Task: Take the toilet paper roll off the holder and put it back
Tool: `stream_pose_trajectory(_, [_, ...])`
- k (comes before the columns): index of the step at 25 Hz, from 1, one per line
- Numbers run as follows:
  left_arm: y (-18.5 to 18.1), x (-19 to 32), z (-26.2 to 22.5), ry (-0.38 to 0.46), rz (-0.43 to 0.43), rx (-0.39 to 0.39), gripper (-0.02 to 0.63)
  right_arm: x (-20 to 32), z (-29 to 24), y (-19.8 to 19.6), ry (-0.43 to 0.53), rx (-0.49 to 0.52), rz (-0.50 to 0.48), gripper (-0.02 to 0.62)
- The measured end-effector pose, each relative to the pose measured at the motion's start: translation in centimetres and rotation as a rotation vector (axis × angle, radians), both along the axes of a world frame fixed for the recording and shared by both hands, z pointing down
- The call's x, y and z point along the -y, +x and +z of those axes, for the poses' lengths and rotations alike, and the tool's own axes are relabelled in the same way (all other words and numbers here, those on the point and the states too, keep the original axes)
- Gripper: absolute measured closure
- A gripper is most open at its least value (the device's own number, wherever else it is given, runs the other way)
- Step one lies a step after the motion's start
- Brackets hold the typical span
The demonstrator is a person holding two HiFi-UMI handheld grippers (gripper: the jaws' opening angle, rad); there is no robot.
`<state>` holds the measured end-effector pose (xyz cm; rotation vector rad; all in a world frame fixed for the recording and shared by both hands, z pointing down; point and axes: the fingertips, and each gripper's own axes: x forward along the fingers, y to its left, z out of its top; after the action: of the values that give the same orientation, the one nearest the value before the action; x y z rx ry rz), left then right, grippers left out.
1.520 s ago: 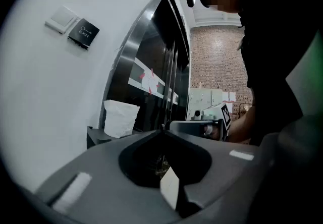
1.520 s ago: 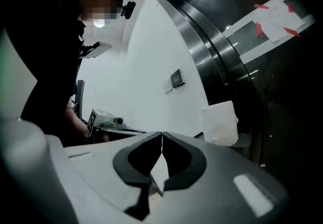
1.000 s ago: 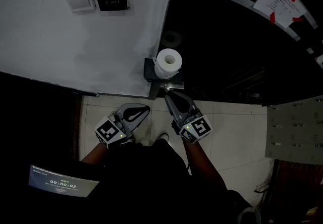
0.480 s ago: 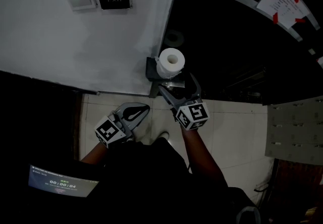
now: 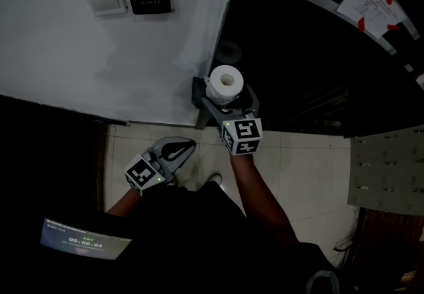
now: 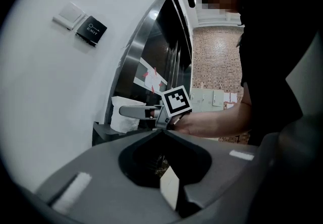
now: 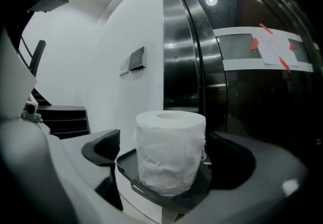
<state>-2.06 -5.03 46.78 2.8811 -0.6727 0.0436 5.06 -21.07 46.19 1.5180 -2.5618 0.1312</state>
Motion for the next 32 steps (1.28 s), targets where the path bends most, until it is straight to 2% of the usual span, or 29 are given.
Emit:
stream_pose_trajectory(7, [-0.4, 0.2, -0.1, -0.016, -0.016, -0.008, 0.601, 1.5, 0.3, 0.3, 0.008, -0.016, 0.049, 0.063])
stream_pose_trajectory(8, [-0.5, 0.2, -0.1, -0.021, -0.021, -0.007, 0.601, 1.5, 0.3, 0.3, 0.011, -0.02, 0.053, 0.073])
stream_pose_trajectory(10, [-0.6, 0.2, 0.1, -0.022, -0.024, -0.006, 0.601, 1.5, 0.3, 0.5, 0.014, -0.031, 0.059, 0.15])
stream_pose_trajectory(12, [-0.7, 0.2, 0.5, -0.003, -0.025, -0.006, 0.601, 1.4, 0.3, 0.6, 0.014, -0.034, 0.06, 0.16])
stream_pose_trajectory(24, [-0.2, 0.2, 0.7, -0.003, -0.012, -0.018, 0.601, 1.1, -0.7, 1.1, 0.011, -0.025, 0.022, 0.166])
stream_pose_trajectory(29, [0.4, -0.3, 1.2, 0.016, 0.018, -0.012, 0.601, 0.6, -0.8, 2.4, -0.003, -0.03, 0.03, 0.166])
stream_pose_trajectory(32, [0.9, -0.4, 0.3, -0.005, 0.019, -0.017, 0.601, 0.2, -0.9, 3.9, -0.006, -0.033, 0.052, 0.166])
